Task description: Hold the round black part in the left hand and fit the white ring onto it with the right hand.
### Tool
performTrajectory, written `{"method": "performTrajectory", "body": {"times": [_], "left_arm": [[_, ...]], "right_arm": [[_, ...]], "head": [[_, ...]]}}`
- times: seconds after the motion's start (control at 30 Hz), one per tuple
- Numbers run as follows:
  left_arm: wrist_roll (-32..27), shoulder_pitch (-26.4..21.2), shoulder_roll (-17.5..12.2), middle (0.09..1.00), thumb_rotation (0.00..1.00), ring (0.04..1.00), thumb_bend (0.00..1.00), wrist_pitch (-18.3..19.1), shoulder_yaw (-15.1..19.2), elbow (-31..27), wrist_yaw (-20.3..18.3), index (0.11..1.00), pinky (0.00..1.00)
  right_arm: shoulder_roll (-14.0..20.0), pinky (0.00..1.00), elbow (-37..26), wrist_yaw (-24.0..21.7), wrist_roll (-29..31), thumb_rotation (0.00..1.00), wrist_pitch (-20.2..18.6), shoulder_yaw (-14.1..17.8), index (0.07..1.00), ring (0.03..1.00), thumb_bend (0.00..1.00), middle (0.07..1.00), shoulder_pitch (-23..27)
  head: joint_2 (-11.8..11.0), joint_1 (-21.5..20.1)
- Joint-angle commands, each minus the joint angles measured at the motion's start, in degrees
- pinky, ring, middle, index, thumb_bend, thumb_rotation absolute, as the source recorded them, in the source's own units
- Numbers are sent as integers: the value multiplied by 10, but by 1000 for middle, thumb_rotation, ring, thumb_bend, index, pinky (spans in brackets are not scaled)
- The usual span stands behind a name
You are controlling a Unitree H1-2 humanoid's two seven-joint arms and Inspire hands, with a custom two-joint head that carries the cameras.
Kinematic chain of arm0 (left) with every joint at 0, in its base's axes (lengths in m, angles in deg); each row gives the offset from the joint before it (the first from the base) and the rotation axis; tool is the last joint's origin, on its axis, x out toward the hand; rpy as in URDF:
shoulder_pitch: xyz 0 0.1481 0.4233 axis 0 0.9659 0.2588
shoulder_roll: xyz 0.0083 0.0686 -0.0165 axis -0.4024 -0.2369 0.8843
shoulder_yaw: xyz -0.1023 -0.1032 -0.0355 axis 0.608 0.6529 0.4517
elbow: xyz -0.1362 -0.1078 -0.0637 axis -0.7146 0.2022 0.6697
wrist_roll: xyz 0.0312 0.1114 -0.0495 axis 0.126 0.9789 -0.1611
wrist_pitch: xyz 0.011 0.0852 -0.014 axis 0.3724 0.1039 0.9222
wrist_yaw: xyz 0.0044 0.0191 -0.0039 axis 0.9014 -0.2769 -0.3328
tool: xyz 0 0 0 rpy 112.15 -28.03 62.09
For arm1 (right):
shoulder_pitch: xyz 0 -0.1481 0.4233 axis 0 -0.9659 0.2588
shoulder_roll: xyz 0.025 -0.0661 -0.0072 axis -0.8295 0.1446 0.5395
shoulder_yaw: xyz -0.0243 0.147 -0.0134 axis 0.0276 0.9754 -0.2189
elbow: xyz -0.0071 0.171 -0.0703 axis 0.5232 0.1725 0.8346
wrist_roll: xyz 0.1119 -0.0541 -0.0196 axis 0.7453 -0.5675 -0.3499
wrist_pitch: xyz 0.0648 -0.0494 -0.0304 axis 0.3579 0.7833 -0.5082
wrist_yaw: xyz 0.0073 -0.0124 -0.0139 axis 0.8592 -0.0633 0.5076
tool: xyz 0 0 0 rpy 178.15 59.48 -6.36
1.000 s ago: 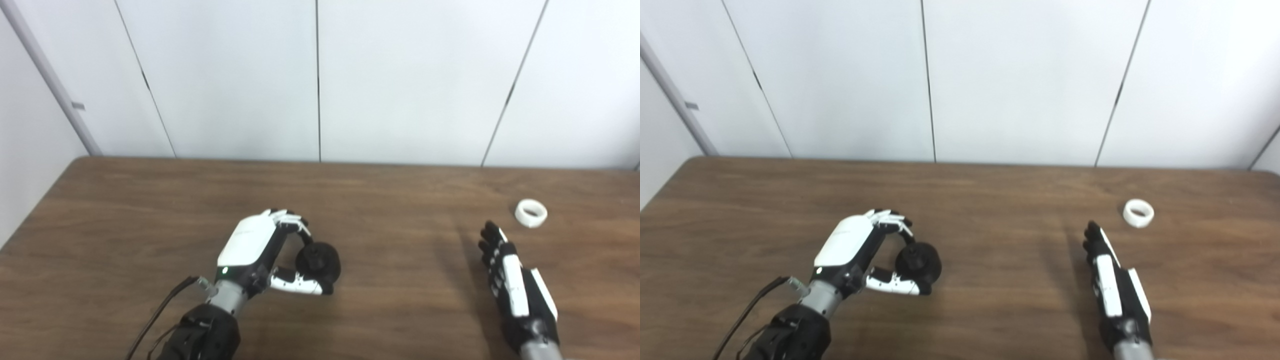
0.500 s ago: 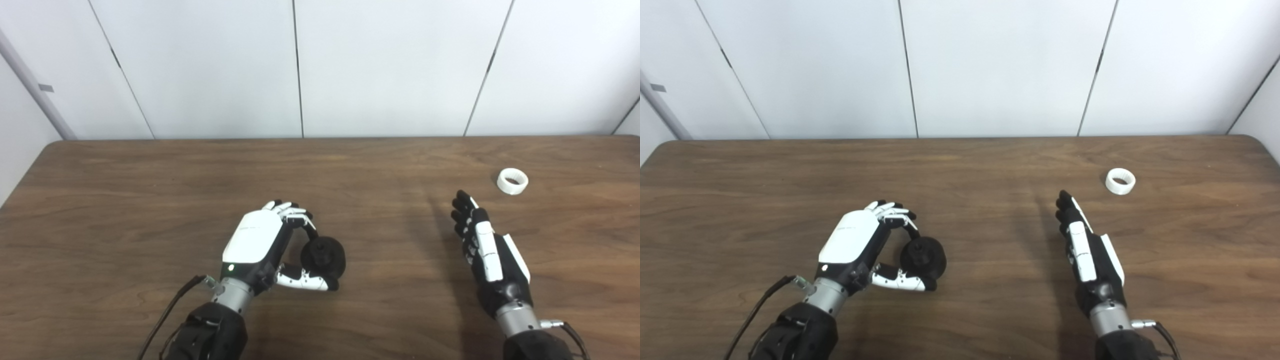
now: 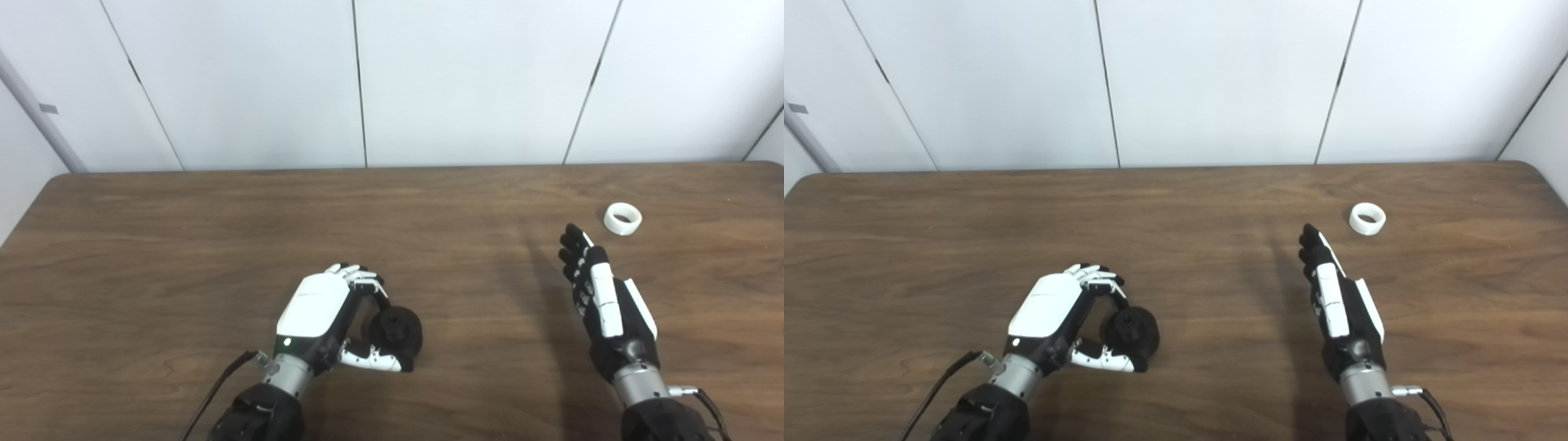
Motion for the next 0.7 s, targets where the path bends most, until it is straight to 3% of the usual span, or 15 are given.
{"method": "performTrajectory", "body": {"times": [0.0,0.5,0.67], "left_arm": [[12,-10,-1,779,54,871,522,-18,0,0,22,485,928],[23,-12,-2,775,54,873,522,-38,-3,29,42,485,924],[19,-13,-2,776,53,872,523,-40,-1,35,44,485,929]], "right_arm": [[1,1000,-27,0,6,1000,10,3,953,969,625,961,17],[10,1000,-42,5,7,1000,4,16,948,963,622,965,22],[18,1000,-47,9,1,997,6,24,958,964,577,968,27]], "head": [[1,-1],[5,-18],[4,-30]]}}
